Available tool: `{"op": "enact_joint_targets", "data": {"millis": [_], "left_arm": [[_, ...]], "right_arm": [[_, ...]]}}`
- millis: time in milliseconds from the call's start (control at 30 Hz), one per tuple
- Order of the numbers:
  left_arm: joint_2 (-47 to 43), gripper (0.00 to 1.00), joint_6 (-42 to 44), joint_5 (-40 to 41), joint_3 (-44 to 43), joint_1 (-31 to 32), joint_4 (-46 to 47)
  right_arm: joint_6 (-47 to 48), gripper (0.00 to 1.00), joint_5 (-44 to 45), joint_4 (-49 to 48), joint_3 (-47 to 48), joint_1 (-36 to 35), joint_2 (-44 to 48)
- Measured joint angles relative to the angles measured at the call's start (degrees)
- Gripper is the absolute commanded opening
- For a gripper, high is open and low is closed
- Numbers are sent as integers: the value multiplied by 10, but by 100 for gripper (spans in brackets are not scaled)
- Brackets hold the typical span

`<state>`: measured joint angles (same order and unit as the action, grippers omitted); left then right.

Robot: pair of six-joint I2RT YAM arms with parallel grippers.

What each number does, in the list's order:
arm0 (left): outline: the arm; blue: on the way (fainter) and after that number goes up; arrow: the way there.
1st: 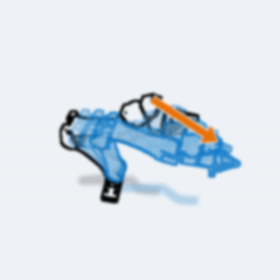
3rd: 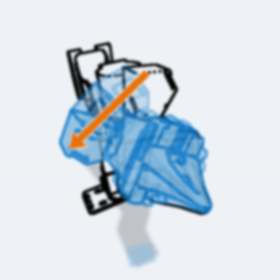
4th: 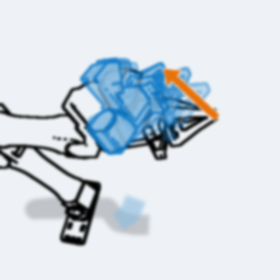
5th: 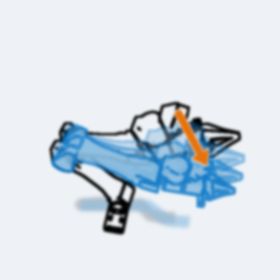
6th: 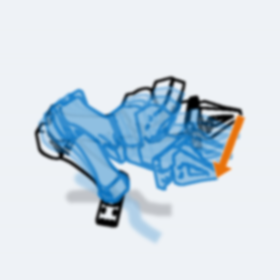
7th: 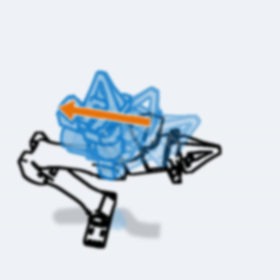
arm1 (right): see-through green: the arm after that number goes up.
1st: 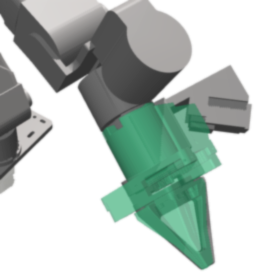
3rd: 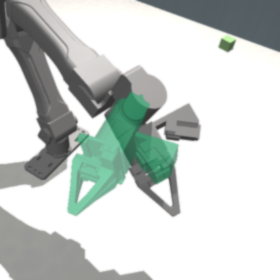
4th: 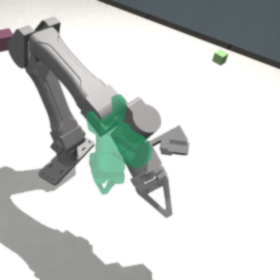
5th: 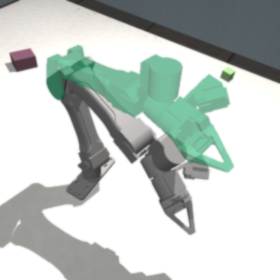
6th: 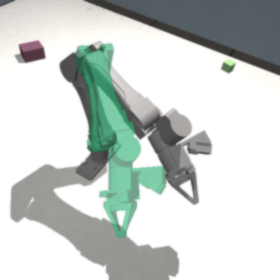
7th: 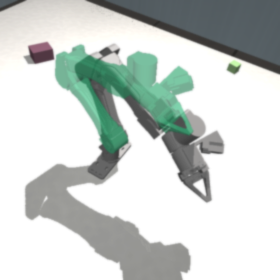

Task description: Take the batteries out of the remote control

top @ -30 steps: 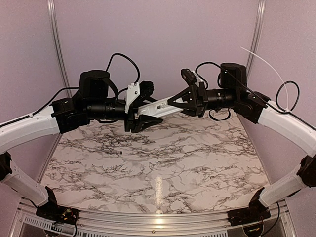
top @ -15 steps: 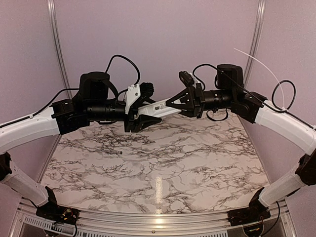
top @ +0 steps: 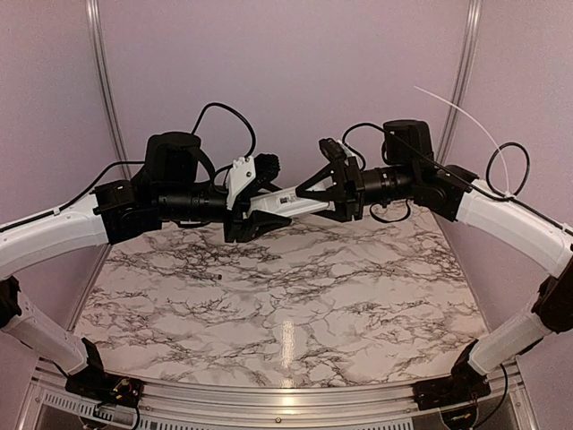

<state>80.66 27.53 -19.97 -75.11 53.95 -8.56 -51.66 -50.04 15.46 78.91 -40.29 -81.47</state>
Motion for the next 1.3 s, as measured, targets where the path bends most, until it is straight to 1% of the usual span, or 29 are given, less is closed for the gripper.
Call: {"op": "enact_joint_targets", "data": {"millis": [100, 167, 367, 467, 600, 767, 900, 1033, 1100, 1167, 1200, 1300], "left_arm": [[0, 44, -1, -5, 1, 0, -6], [-1, 44, -2, -6, 5, 0, -8], [-16, 44, -11, -5, 36, 0, -9], [-23, 44, -16, -2, 54, 0, -8], [-38, 44, -25, 11, 88, 0, -8], [-40, 43, -46, 35, 101, 0, -8], [-40, 37, -70, 53, 107, 0, -6], [-40, 27, -92, 65, 122, 0, 5], [-40, 17, -102, 71, 131, 0, 8], [-40, 3, -109, 76, 135, 0, 7], [-40, 0, -111, 77, 135, 0, 7], [-40, 0, -118, 81, 135, 0, 7]], "right_arm": [[7, 67, 7, 25, 9, 0, -10], [11, 71, 14, 36, 16, 0, -15], [21, 77, 31, 66, 42, 0, -16], [29, 79, 54, 91, 61, 2, -15], [60, 79, 115, 137, 94, 4, -12], [97, 80, 183, 205, 131, 5, -11], [119, 81, 226, 248, 152, 4, -13], [134, 80, 264, 269, 170, -1, -18], [139, 81, 277, 271, 175, -4, -19], [142, 81, 285, 273, 176, -8, -20], [143, 81, 288, 273, 177, -10, -20], [145, 80, 293, 274, 177, -15, -24]]}}
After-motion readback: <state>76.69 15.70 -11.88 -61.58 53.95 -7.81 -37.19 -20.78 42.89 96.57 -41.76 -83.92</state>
